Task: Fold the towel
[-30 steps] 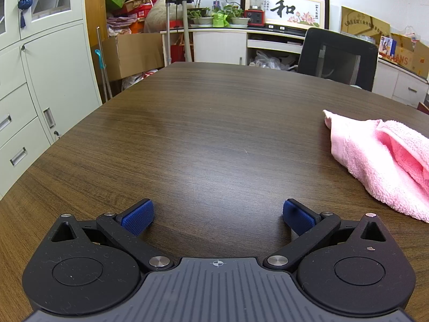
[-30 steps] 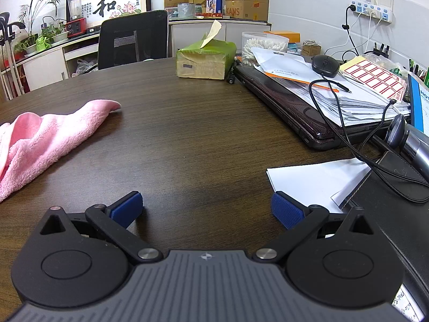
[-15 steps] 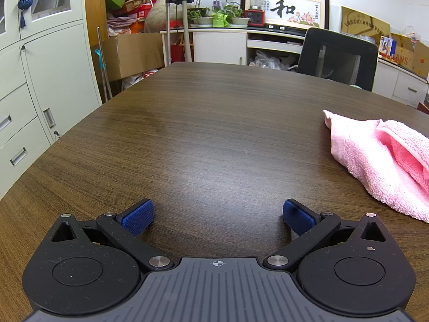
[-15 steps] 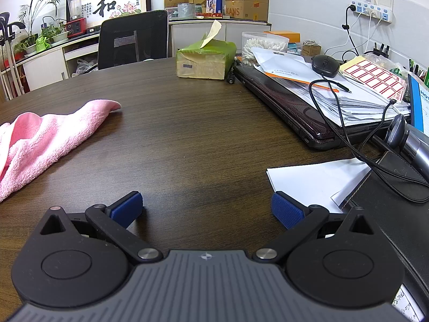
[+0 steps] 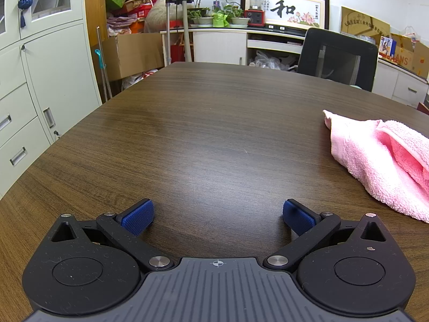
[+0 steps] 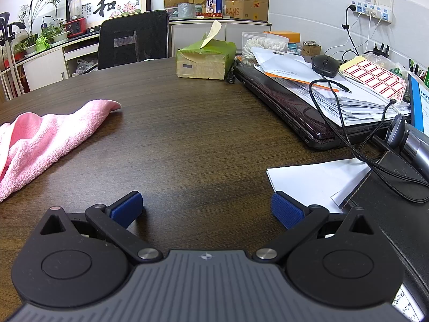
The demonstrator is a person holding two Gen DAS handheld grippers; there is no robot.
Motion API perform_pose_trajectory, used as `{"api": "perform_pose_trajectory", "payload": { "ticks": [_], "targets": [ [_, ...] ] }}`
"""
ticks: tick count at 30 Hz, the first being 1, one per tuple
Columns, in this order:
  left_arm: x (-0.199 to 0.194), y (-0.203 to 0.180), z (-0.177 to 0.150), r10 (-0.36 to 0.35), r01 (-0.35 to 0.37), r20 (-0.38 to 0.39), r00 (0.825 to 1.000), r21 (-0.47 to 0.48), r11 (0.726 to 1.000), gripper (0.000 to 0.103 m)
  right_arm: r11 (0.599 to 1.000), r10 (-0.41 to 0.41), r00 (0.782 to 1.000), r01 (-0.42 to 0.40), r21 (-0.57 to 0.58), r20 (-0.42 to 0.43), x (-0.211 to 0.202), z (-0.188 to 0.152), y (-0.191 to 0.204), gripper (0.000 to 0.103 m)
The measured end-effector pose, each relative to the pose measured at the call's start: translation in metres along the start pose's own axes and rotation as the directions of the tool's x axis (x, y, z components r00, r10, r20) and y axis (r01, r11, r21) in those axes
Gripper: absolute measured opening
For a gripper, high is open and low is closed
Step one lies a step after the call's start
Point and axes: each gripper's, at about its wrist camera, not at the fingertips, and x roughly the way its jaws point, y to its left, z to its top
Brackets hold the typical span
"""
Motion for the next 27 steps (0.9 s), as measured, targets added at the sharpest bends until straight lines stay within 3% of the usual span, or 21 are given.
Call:
{"api": "perform_pose_trajectory", "payload": {
  "ticks": [27],
  "targets": [
    [-0.0003, 0.0003, -0.0002, 0.005, -0.005, 0.0, 1.0, -0.005, 1.0, 0.103, 1.0, 0.011, 1.0, -0.011, -0.009, -0.001, 0.0063, 0.0056, 0.0059, 0.103]
  ]
}}
